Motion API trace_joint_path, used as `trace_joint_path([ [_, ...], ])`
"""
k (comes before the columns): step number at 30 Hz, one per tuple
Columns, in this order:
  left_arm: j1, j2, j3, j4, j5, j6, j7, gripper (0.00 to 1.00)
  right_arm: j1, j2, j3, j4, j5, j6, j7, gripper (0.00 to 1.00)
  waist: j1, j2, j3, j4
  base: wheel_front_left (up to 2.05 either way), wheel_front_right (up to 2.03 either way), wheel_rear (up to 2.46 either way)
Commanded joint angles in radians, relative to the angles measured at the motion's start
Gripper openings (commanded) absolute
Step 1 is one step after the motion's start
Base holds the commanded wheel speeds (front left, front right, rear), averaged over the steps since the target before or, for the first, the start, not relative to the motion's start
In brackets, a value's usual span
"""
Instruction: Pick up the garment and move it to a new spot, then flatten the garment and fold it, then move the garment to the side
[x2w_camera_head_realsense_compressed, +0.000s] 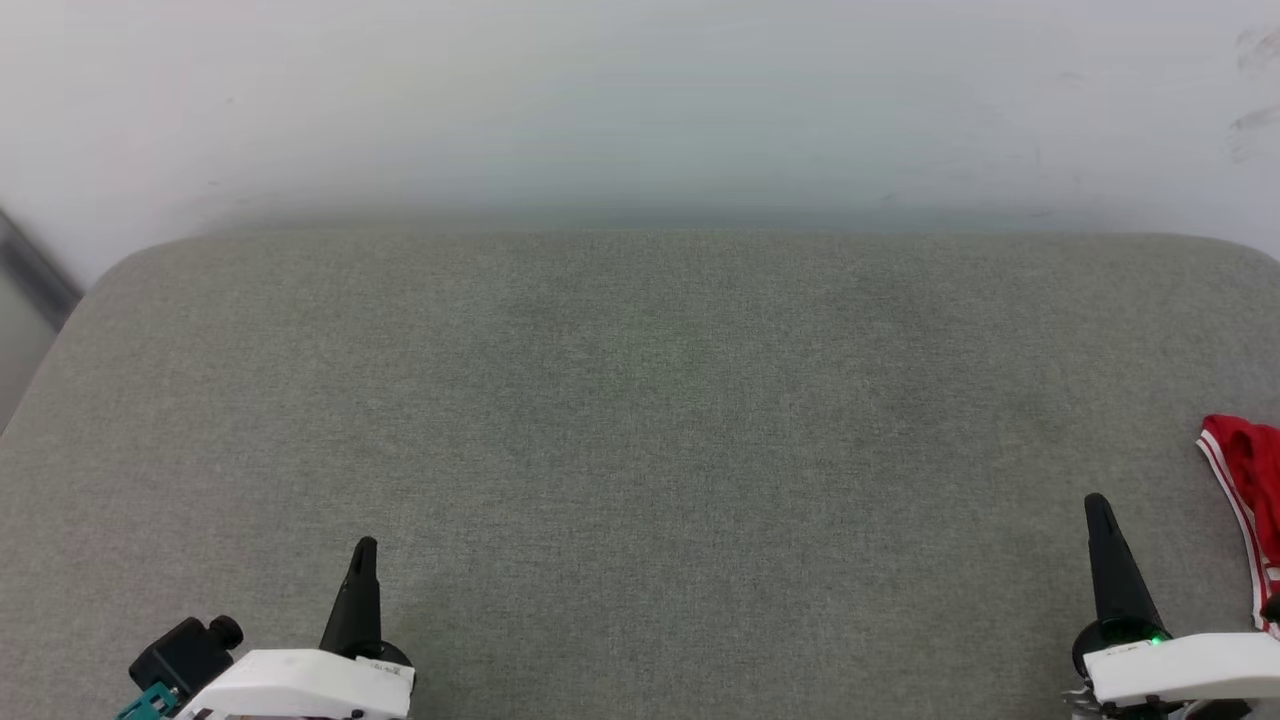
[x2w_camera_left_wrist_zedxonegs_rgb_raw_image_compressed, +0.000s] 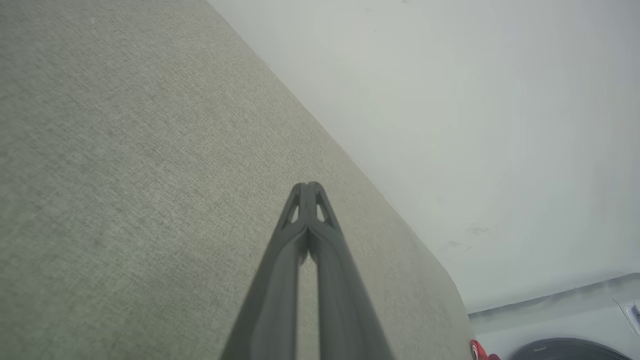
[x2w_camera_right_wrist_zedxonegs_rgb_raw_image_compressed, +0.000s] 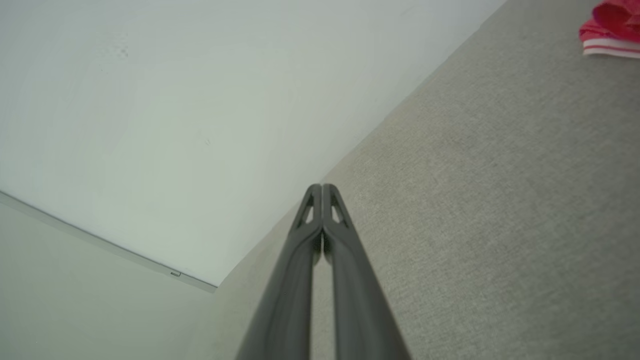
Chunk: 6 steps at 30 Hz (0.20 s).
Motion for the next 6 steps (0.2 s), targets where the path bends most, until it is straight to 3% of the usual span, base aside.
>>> trace_joint_path([
  [1,-0.030,0.005,0.006,-0.005,-0.032,-0.009,0.006,0.00,-0.028,-0.010,0.002,-0.004,0.033,0.000,0.008,0.00,0.0000,0.0000,0.000,0.000,0.00,0.00,0.00],
  [6,-0.043,0.006,0.016,0.007,-0.116,-0.020,0.026,0.00,-0.044,-0.010,0.002,0.011,0.117,0.000,0.029,0.00,0.0000,0.0000,-0.001,-0.002,0.00,0.00,0.00],
])
